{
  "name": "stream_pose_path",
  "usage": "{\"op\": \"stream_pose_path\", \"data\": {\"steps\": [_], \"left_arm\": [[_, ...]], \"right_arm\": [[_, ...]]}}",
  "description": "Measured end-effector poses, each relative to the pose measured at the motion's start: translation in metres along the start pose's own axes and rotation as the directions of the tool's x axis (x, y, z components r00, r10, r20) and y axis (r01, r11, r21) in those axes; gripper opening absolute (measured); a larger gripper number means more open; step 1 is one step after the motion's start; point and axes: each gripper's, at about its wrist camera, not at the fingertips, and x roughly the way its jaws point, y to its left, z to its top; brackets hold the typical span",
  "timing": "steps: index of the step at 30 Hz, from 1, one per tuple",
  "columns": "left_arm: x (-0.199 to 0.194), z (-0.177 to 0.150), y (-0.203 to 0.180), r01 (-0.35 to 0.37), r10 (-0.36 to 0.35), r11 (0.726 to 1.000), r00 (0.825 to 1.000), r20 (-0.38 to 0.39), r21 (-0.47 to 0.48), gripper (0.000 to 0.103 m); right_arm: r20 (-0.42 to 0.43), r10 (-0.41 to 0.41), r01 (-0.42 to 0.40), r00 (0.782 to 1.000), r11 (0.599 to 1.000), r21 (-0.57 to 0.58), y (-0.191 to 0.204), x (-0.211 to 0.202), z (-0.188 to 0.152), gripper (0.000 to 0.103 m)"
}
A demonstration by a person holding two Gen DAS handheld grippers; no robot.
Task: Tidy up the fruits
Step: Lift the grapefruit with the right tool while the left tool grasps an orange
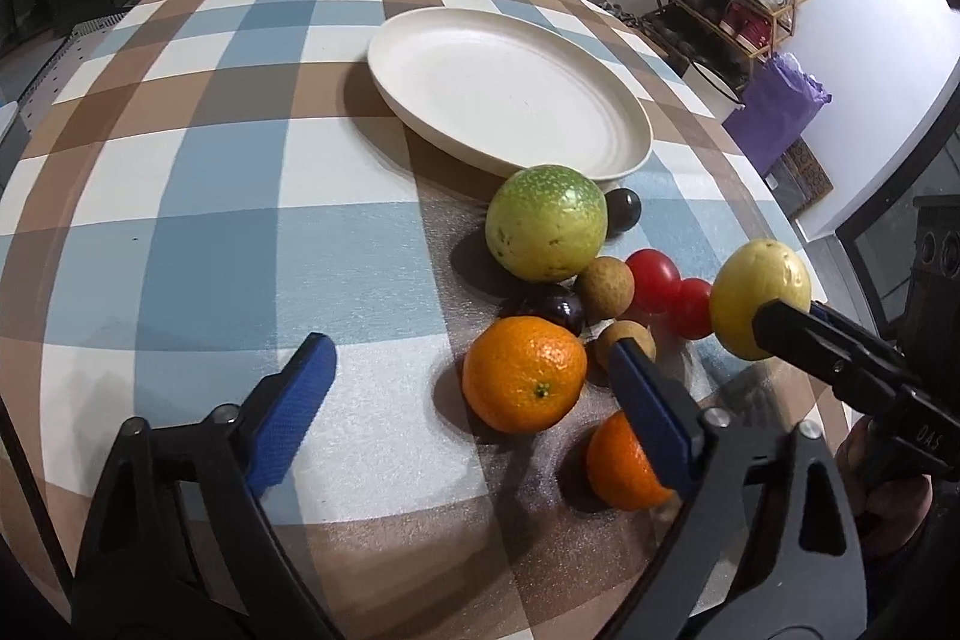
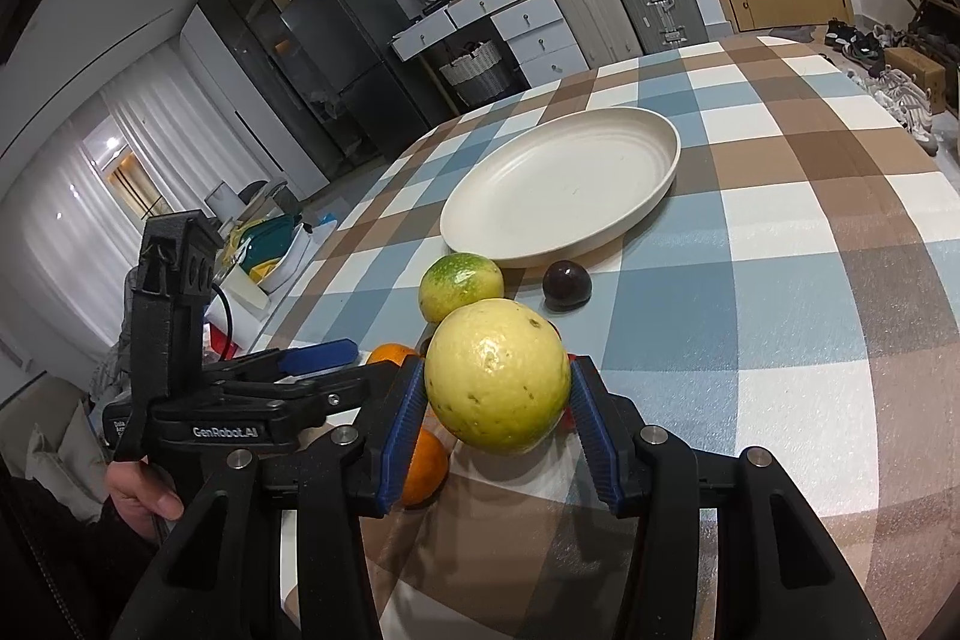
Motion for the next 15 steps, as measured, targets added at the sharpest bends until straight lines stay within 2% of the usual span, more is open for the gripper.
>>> {"op": "stream_pose_path", "data": {"steps": [2, 6, 10, 12, 15], "left_arm": [[0.0024, -0.0001, -0.002, 0.008, -0.008, 1.0, 1.0, -0.009, 0.008, 0.08], [0.0039, -0.0001, -0.0058, 0.032, -0.031, 0.999, 0.999, -0.014, 0.029, 0.072], [0.0042, 0.0002, -0.0051, 0.065, -0.064, 0.997, 0.998, -0.017, 0.037, 0.051], [0.0048, 0.0003, -0.0051, 0.108, -0.107, 0.993, 0.994, -0.027, 0.04, 0.039], [0.0049, 0.0004, -0.0053, 0.124, -0.122, 0.991, 0.992, -0.028, 0.046, 0.038]], "right_arm": [[-0.001, -0.003, 0.003, 1.0, 1.0, 0.001, -0.001, 0.0004, 0.0002, 0.049], [0.002, -0.005, 0.005, 1.0, 1.0, 0.008, -0.0035, 0.0005, 0.0014, 0.049], [0.004, -0.006, 0.006, 1.0, 1.0, 0.007, -0.0046, 0.0002, 0.0025, 0.049], [0.005, -0.006, 0.006, 1.0, 1.0, 0.006, -0.0048, 0.0006, 0.0032, 0.049], [0.006, -0.006, 0.006, 1.0, 1.0, 0.004, -0.0056, 0.002, 0.0057, 0.049]]}}
